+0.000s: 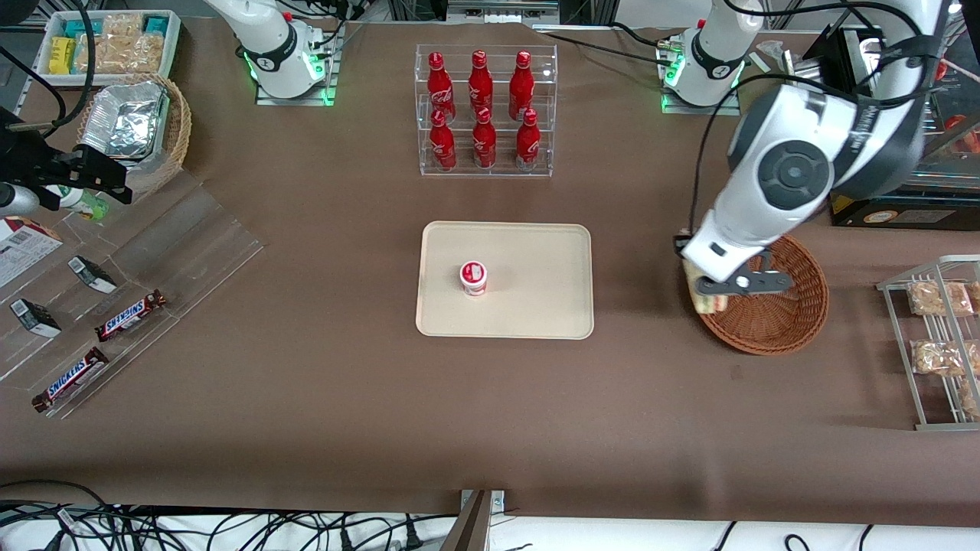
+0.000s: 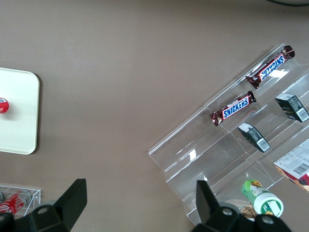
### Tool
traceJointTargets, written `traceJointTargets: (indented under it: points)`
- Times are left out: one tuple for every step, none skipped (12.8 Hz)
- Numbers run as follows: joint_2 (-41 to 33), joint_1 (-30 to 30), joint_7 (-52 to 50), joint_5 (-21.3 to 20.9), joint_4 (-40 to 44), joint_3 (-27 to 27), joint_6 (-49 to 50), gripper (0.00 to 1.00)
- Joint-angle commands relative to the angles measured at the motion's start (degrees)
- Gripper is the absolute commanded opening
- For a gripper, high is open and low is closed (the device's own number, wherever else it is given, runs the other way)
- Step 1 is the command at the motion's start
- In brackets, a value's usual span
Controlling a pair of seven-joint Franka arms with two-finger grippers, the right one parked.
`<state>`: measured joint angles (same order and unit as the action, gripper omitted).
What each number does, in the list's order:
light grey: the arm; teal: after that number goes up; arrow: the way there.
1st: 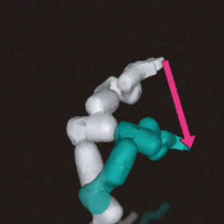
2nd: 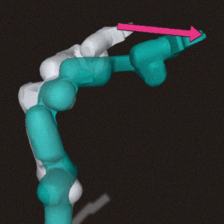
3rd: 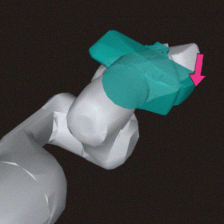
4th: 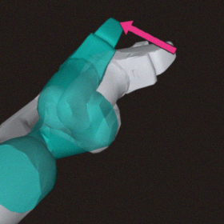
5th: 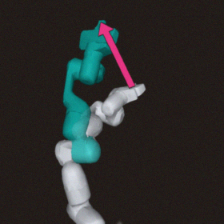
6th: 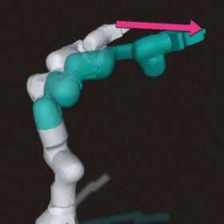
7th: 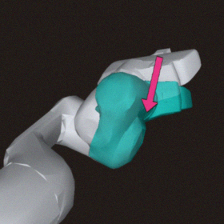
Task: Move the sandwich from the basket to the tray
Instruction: 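Carry the sandwich over the cream tray beside the yogurt cup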
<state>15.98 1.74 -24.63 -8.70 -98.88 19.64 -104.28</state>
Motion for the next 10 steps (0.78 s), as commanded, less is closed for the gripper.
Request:
traceJointTargets:
  points:
    - [2.56, -0.25, 1.61, 2.36, 1.41, 4.34, -2.49, 0.40]
    - [3.70, -0.16, 1.26, 3.67, 1.41, 5.75, -3.73, 0.40]
    - [4.14, 0.01, 0.65, 3.69, 1.41, 7.07, -4.43, 0.40]
    - [5.10, 1.23, -0.93, 3.60, 1.41, 7.43, -5.49, 0.40]
    - [6.07, 2.64, -2.51, 3.16, 1.32, 7.34, -7.50, 0.40]
    - [7.65, 4.04, -4.52, 2.55, 1.32, 7.26, -9.61, 0.40]
    - [9.06, 5.19, -6.11, 1.67, 1.23, 7.17, -11.19, 0.40]
    - [10.20, 5.90, -7.61, 0.10, 1.23, 7.17, -12.25, 0.40]
    - [11.52, 6.69, -8.75, -0.79, 1.23, 7.17, -13.39, 0.40]
    - [12.75, 6.78, -9.29, -1.32, 1.23, 7.25, -14.71, 0.40]
